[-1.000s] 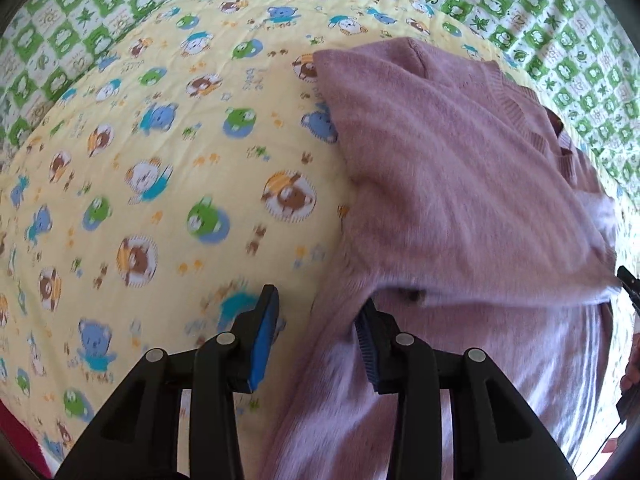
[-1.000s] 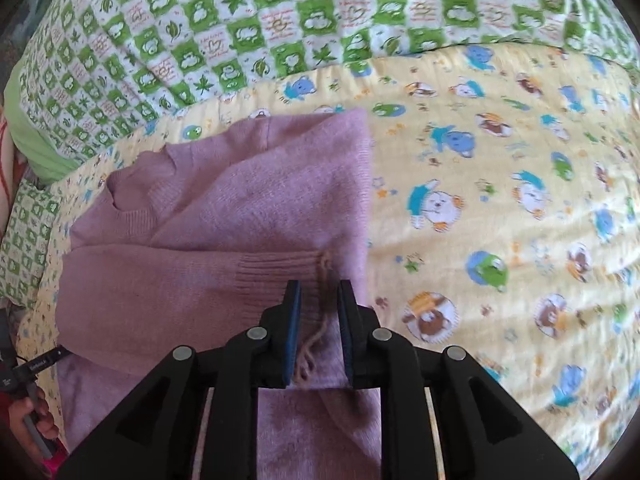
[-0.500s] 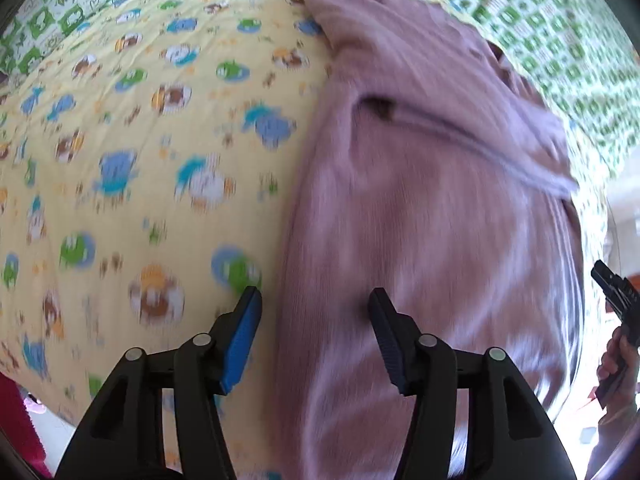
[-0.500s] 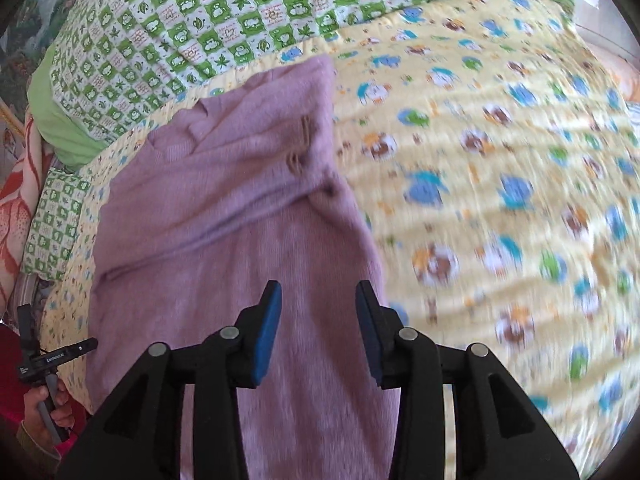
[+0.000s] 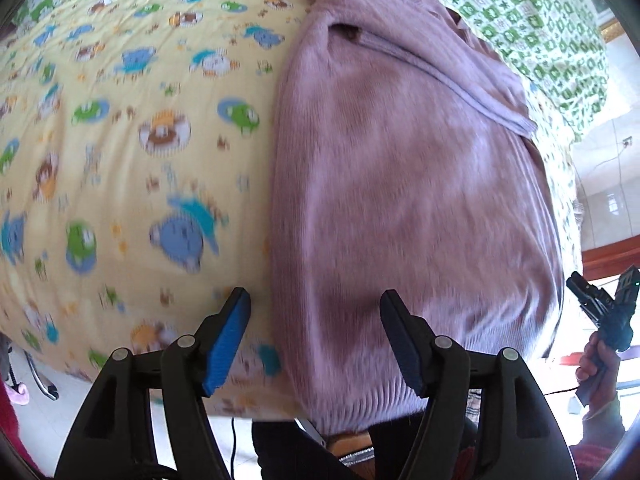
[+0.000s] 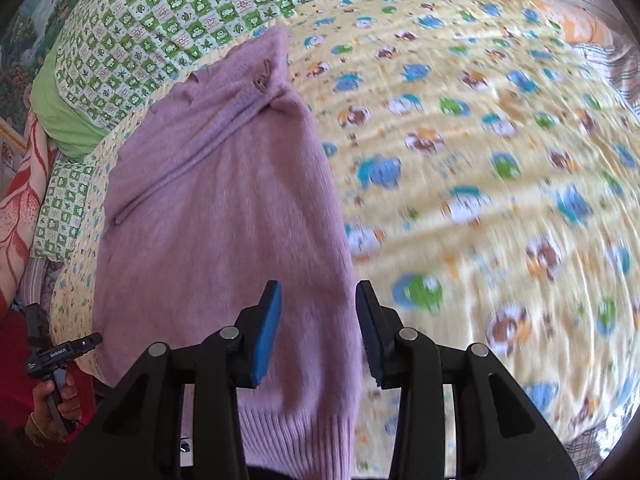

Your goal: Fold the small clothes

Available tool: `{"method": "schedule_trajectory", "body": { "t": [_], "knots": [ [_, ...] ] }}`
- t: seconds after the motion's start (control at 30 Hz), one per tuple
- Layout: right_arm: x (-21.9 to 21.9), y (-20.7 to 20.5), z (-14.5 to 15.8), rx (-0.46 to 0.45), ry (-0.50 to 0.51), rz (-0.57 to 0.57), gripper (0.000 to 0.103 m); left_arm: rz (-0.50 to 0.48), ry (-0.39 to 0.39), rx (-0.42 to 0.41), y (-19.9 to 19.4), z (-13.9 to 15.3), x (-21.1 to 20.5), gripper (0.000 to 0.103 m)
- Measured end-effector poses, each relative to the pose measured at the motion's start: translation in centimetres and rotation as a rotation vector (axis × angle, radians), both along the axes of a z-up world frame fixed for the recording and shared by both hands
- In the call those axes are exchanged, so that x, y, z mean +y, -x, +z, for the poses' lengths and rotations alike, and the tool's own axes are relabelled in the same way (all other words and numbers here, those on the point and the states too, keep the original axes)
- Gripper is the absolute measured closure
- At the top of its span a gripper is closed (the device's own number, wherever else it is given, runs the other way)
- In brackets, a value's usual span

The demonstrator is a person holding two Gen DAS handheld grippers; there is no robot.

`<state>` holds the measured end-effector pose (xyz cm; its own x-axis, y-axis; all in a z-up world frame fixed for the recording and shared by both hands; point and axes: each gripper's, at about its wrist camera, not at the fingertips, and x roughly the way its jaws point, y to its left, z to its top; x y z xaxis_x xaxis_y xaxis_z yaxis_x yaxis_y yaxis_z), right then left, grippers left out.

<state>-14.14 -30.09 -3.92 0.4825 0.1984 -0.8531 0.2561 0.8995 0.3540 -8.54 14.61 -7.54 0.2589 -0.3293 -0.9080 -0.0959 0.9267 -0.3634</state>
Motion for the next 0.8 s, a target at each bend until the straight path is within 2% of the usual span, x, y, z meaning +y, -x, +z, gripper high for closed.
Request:
{"method": "schedule_trajectory", "body": {
  "t": [0.3, 0.43, 0.57, 0.63, 0.67, 0.73, 0.77, 0.8],
  "knots": [
    [1.0, 4.6, -1.2, 0.014, -0.041, 0.019, 0.063, -0.027, 0.098, 0.012, 3.0, -1.7, -0.9, 0.030],
    [1.3, 5.6, -1.8, 0.007, -0.070, 0.010, 0.059, -0.036, 0.133, 0.008, 3.9, -2.3, -1.0, 0.029],
    [1.4, 6.2, -2.4, 0.017, -0.093, 0.015, 0.059, -0.030, 0.224, 0.041, 4.7, -3.6, -1.2, 0.031],
    [1.7, 6.3, -2.7, 0.019, -0.098, 0.031, 0.059, -0.033, 0.228, 0.036, 4.5, -3.7, -1.6, 0.032],
    [1.8, 6.3, -2.8, 0.020, -0.100, 0.039, 0.058, -0.040, 0.232, 0.032, 4.5, -3.7, -1.8, 0.034],
    [1.8, 6.2, -3.0, 0.018, -0.105, 0.046, 0.058, -0.063, 0.249, 0.038, 4.5, -3.9, -2.3, 0.053],
    [1.8, 6.1, -3.1, 0.014, -0.119, 0.044, 0.058, -0.078, 0.260, 0.052, 4.3, -4.1, -2.9, 0.072],
    [1.7, 6.1, -3.2, 0.011, -0.135, 0.041, 0.058, -0.095, 0.260, 0.076, 4.3, -4.6, -3.4, 0.085]
  ]
}}
